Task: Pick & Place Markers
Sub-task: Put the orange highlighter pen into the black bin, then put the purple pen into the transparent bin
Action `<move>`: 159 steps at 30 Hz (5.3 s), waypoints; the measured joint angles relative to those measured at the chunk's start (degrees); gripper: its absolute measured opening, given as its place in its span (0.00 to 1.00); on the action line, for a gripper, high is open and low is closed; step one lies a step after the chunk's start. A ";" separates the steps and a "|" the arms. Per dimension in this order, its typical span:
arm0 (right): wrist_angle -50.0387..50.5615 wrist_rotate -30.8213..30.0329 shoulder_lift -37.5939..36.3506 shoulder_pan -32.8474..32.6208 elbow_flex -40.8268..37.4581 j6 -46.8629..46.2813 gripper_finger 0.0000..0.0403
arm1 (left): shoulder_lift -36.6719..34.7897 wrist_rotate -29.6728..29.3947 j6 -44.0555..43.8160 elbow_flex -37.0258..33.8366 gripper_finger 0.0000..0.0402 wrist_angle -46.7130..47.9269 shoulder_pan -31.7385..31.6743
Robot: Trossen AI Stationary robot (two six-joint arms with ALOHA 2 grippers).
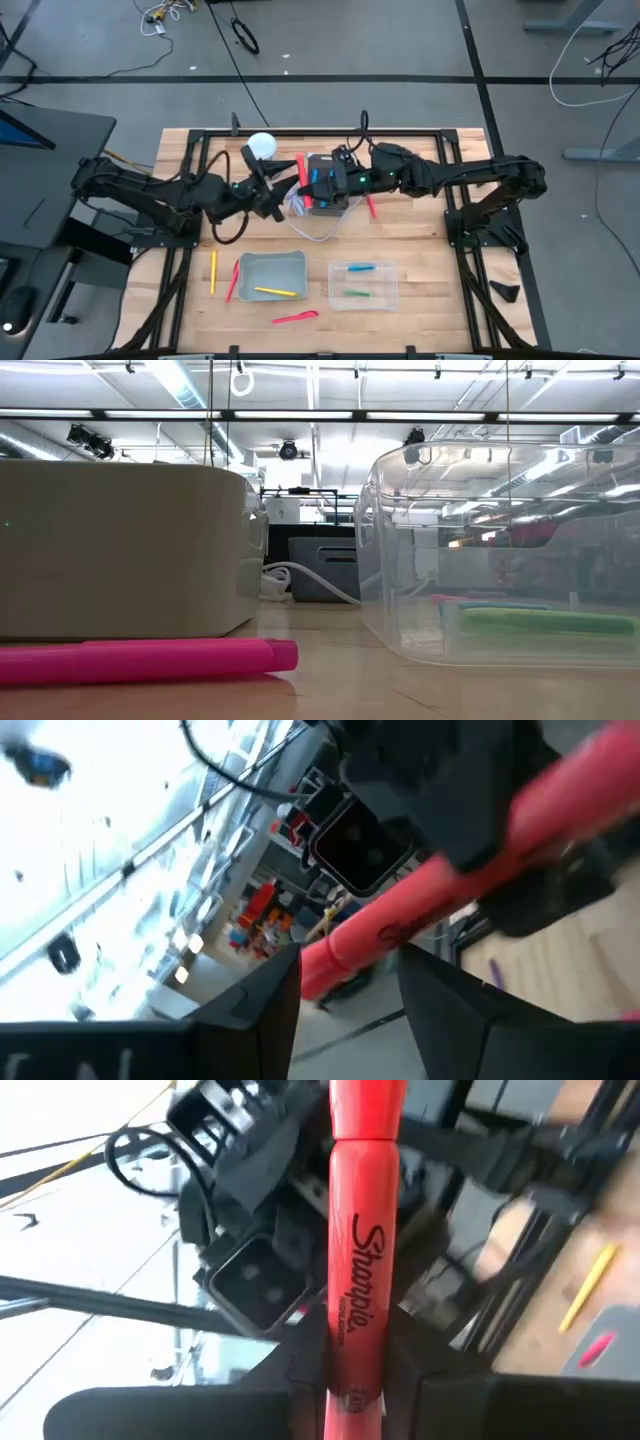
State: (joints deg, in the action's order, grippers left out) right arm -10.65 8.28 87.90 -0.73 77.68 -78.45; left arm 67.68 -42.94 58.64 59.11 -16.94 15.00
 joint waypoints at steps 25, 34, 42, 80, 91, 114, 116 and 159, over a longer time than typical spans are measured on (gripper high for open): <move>49.55 -20.80 -4.37 5.44 7.87 11.32 0.13 | -0.31 -7.02 -25.14 0.02 0.44 -0.17 6.56; 65.69 -21.62 1.24 5.61 17.60 10.27 0.13 | -0.31 -7.02 -26.93 0.11 0.44 0.85 7.79; 79.69 -20.05 9.18 5.64 26.73 9.27 0.13 | -0.31 -7.01 -26.96 0.11 0.44 1.87 8.53; 71.27 -13.19 25.05 13.10 19.80 7.93 0.13 | -0.29 -8.48 -29.97 0.11 0.44 2.63 8.70; 59.92 -12.73 25.62 13.67 9.47 4.98 0.13 | -0.25 -8.43 -29.99 0.09 0.44 2.68 8.66; 56.21 -11.73 28.43 14.68 9.26 6.95 0.29 | -0.22 -8.32 -32.77 0.07 0.44 6.15 8.66; 56.13 -11.68 28.43 14.68 9.26 7.41 0.29 | -0.22 -8.31 -32.88 0.07 0.44 6.63 8.66; 94.54 -2.16 28.37 14.77 35.67 87.52 0.29 | -0.25 -8.50 -34.09 0.07 0.45 7.81 8.60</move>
State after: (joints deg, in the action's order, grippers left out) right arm 83.89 6.13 116.27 14.05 113.35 9.07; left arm 67.44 -51.43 24.55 59.18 -9.13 23.59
